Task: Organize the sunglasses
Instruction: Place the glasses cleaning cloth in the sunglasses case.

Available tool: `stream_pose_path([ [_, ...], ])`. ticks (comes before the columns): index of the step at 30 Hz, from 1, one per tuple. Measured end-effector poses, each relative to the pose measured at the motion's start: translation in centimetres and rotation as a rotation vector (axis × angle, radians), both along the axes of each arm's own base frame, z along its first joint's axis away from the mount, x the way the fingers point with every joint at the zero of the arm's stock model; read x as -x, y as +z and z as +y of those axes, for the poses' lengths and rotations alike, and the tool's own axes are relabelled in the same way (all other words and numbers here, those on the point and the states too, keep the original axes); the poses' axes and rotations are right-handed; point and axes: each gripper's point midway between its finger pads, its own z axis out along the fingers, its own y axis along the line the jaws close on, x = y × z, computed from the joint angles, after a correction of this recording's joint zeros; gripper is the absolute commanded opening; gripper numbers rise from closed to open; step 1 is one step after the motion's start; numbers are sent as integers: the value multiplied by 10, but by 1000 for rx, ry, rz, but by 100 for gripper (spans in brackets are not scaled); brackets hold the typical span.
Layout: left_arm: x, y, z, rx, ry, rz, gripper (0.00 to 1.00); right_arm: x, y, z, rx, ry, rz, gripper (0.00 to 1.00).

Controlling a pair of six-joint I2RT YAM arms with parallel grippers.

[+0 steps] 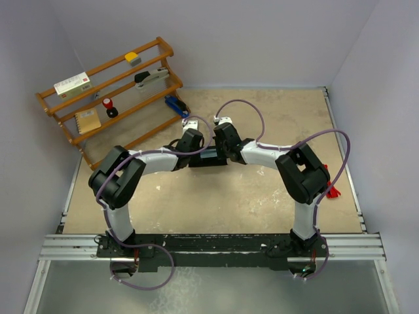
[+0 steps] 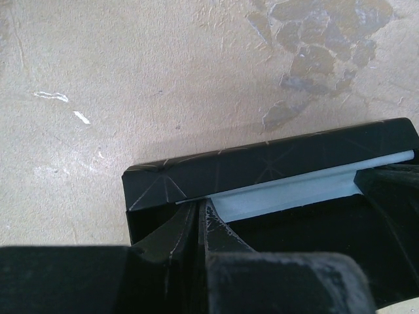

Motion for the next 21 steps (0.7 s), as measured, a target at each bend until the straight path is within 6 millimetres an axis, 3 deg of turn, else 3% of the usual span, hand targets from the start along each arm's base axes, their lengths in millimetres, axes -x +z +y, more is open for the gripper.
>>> stream_pose_path([
  [21,-3,1,3,2,9,-2,0,1,0,2,-7,7,7,0],
])
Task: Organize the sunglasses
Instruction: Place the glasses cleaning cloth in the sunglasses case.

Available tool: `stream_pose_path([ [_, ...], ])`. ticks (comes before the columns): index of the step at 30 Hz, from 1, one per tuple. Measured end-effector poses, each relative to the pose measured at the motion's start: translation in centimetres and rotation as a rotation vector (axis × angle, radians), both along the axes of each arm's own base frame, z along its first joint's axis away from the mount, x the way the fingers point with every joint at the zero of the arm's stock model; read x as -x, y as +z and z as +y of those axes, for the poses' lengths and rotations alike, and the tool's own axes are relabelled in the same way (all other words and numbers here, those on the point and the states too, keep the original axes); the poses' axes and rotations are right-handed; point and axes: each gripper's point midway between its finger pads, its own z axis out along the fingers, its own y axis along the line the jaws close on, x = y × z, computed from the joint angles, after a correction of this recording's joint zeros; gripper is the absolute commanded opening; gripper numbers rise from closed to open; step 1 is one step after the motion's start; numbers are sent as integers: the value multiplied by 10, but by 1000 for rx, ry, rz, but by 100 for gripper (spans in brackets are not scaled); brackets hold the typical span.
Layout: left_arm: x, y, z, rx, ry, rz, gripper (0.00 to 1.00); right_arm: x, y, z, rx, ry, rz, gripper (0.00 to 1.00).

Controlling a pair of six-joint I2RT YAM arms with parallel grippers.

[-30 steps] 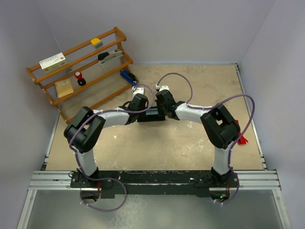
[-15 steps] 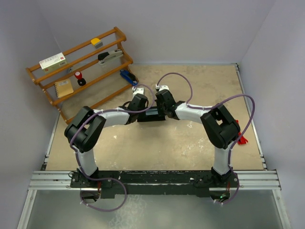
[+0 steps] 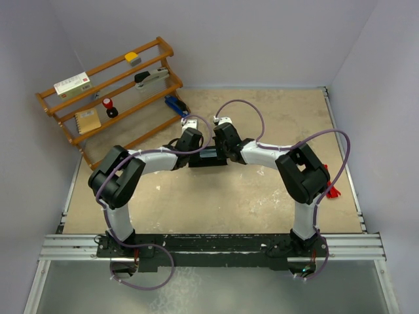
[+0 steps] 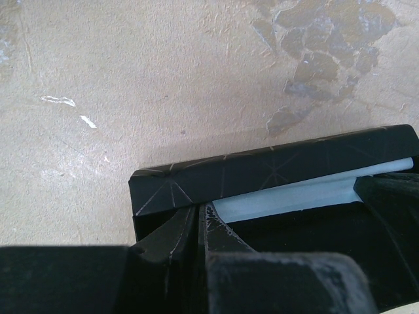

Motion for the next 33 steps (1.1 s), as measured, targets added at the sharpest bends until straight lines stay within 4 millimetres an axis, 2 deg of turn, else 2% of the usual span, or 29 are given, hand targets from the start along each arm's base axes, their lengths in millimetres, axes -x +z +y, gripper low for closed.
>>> stream_pose_path([
  [7,0,0,0,0,0,1,0,0,0,0,-2,-2,1,0],
  [9,0,0,0,0,0,1,0,0,0,0,-2,-2,1,6],
  [11,0,0,0,0,0,1,0,0,0,0,-3,-3,1,6],
  [21,0,1,1,-7,2,7,0,1,0,1,-8,0,5,0],
  [25,0,1,2,-13,5,10,0,2,0,3,-13,6,9,8],
  [30,0,0,3,-16,7,11,0,2,-1,3,-14,7,12,24],
  [33,0,0,3,-17,7,11,0,2,0,2,-14,7,10,28],
])
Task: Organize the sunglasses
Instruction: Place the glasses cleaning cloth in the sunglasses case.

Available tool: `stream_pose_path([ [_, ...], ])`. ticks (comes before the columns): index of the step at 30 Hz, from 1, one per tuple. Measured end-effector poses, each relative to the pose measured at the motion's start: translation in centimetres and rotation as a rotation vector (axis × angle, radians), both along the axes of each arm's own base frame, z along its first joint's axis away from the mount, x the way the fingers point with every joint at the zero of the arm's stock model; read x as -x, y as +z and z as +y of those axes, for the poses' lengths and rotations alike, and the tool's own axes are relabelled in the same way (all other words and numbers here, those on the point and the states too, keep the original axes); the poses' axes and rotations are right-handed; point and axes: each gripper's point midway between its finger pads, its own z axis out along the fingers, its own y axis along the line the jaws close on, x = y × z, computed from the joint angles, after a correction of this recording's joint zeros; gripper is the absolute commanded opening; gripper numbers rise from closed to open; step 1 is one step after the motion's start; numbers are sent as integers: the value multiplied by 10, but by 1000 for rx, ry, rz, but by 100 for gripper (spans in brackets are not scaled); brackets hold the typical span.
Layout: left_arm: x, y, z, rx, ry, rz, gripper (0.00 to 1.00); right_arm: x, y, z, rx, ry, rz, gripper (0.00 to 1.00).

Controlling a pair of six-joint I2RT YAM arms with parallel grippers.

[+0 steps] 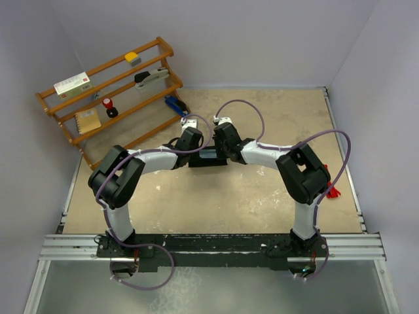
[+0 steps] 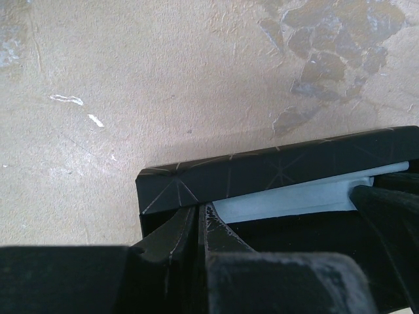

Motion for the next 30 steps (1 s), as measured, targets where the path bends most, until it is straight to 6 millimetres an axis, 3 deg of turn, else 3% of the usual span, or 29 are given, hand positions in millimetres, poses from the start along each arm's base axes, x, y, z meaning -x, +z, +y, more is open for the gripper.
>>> stream_pose_path([
  [6,0,0,0,0,0,0,0,-1,7,0,-6,-1,-12,26],
  [9,0,0,0,0,0,0,0,-1,13,0,-11,1,-23,3],
  [10,0,0,0,0,0,0,0,-1,15,0,-14,1,-27,0],
  [23,0,0,0,0,0,0,0,0,18,2,-27,7,-27,0],
  [30,0,0,0,0,0,0,0,3,7,4,-25,19,0,0],
])
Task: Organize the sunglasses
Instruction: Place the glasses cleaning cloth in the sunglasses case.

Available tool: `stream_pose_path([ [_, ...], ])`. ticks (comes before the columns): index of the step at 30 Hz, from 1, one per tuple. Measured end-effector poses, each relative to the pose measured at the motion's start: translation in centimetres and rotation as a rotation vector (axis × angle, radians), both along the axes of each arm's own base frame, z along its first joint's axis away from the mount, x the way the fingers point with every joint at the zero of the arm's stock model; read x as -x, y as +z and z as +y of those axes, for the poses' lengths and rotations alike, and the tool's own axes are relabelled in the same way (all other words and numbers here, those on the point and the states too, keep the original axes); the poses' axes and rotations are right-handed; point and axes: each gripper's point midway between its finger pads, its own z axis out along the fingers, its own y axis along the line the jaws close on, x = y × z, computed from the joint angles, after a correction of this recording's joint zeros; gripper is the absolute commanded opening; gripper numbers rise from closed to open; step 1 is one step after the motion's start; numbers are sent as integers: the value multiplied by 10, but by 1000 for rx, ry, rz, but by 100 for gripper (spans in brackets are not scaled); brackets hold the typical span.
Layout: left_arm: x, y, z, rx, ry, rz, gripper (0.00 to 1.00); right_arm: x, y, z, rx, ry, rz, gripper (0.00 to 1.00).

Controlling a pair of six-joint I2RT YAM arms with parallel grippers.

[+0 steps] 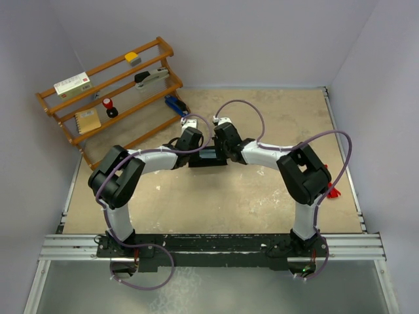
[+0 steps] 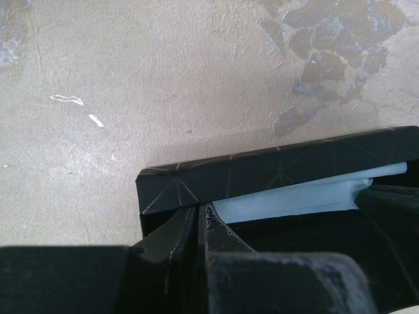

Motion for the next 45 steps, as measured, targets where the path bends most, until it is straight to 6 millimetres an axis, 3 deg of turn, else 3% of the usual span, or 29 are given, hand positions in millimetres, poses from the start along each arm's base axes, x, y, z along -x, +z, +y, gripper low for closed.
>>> stream_pose_path([
  [7,0,0,0,0,0,0,0,3,-13,0,13,6,29,0],
  [22,0,-1,2,-7,4,4,0,-5,-7,-15,91,-42,0,0],
  [45,1,-1,2,-8,4,6,0,1,-14,-1,46,5,42,0],
])
